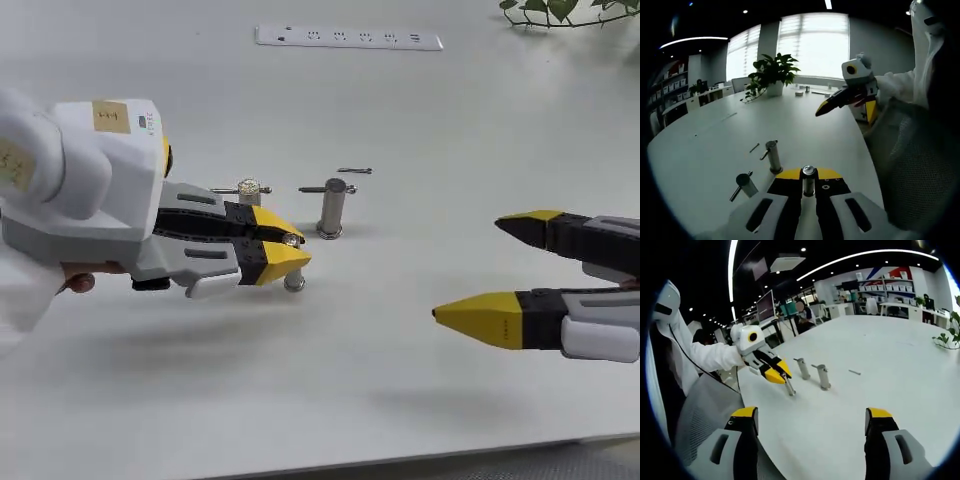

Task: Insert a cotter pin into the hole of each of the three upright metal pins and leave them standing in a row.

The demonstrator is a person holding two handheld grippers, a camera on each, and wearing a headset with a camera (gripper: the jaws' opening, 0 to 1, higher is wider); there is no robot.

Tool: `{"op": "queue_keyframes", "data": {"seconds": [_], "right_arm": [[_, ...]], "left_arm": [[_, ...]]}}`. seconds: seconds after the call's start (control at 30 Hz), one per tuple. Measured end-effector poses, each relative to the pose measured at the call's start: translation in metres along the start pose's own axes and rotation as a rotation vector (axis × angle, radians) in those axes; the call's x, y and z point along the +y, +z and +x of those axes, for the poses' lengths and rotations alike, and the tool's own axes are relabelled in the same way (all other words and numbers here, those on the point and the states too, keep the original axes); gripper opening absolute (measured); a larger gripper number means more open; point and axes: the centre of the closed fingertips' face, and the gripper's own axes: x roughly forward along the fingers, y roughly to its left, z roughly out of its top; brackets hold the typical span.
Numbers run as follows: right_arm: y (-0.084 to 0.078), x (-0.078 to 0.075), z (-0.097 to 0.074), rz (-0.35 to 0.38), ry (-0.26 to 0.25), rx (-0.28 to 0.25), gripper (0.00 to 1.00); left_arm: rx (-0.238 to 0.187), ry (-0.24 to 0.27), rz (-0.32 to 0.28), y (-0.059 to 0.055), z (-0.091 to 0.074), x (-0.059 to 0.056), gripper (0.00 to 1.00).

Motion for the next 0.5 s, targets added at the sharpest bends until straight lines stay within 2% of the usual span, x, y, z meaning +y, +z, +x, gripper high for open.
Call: {"op": "queue_keyframes", "data": {"seconds": [0.1,0.5], "right_arm": [[-0.001,0.001,0.001,0.000,0.002,0.006,0.86],[-0.003,0.002,0.003,-0.004,0.007,0.018,0.85]], "left_arm": [[0.019,-0.002,0.016,-0.004,0.000,0.001,0.05],[0.032,-0.014,0.032,-0.013,0.003,0.000,0.05]]}}
